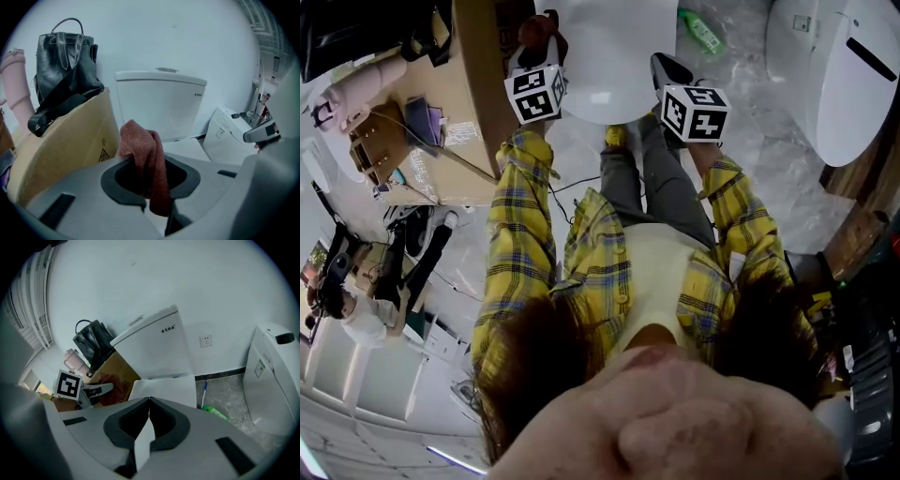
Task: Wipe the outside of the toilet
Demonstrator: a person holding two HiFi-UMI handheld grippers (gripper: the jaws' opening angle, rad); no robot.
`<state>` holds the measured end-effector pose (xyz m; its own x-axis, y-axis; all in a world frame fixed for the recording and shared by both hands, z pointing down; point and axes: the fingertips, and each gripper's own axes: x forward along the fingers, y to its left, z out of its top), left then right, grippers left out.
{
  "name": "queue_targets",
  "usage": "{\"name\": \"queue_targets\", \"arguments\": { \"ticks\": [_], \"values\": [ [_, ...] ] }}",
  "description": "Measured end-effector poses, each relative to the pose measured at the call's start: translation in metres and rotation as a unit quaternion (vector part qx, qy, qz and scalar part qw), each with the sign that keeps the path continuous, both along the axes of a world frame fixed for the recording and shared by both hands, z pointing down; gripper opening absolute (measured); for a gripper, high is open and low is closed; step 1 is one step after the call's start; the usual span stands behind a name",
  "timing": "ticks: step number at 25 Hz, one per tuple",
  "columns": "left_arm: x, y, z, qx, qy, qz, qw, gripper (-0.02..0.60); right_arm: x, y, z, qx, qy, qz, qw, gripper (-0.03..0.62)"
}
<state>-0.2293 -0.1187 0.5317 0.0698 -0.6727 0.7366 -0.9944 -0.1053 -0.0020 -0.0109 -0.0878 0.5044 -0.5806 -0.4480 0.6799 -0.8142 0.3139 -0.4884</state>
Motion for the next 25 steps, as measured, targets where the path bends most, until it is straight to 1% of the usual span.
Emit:
{"name": "queue_targets", "arguments": {
  "ticks": [5,12,20,25],
  "values": [
    [-0.010,-0.014,0.018,-0.006,-0.017,-0.014,0.9997,0.098,0.001,-0.007,0.010,-0.002,0.004,0.000,1.000,0.026],
    [-0.013,-0.025,0.043,-0.011,-0.038,-0.011,0.9992,0.098,0.001,-0.014,0.024,-0.007,0.006,0.005,1.000,0.026],
    [-0.012,-0.040,0.072,-0.015,-0.048,-0.025,0.9984,0.097,0.007,-0.011,0.040,-0.021,0.006,0.012,1.000,0.026],
    [0.006,-0.047,0.088,-0.026,-0.038,-0.022,0.9987,0.097,0.016,-0.008,0.045,-0.029,0.006,0.017,0.999,0.026]
  ]
}}
